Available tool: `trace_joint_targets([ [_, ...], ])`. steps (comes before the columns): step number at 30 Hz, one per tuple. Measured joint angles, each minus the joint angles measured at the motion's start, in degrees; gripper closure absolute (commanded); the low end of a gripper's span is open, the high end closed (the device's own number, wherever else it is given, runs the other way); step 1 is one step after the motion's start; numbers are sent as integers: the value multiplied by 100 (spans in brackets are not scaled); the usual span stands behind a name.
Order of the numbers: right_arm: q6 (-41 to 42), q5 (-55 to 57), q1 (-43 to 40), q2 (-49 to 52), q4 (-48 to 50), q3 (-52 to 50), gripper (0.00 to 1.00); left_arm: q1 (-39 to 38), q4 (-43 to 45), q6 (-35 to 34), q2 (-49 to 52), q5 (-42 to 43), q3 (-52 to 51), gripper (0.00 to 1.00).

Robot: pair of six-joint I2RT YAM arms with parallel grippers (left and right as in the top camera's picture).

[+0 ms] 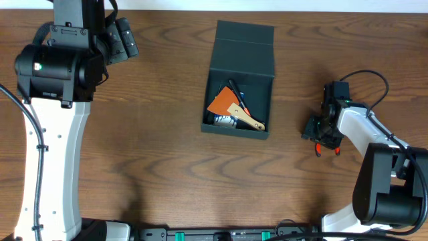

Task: Pack container
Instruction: 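Close the right gripper on the pliers handles and lift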

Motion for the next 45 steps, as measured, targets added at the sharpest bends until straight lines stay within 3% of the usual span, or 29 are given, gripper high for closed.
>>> trace_joint_targets([
  [7,-118,44,0,0,-111,9,53,0,0,0,0,0,0,1],
  [10,-166,55,0,0,-142,9,62,0,0,0,0,0,0,2],
  [16,-208,162,0,0,-212,9,62,0,0,0,0,0,0,1],
  [23,-258,238,0,-2,-251,9,75,0,0,0,0,0,0,1],
  [31,-251,378,0,0,-304,9,77,0,0,0,0,0,0,1],
  [36,-269,426,0,4,-341,4,92,0,0,0,0,0,0,1],
  [45,-254,457,2,4,-354,4,99,0,0,0,0,0,0,1],
])
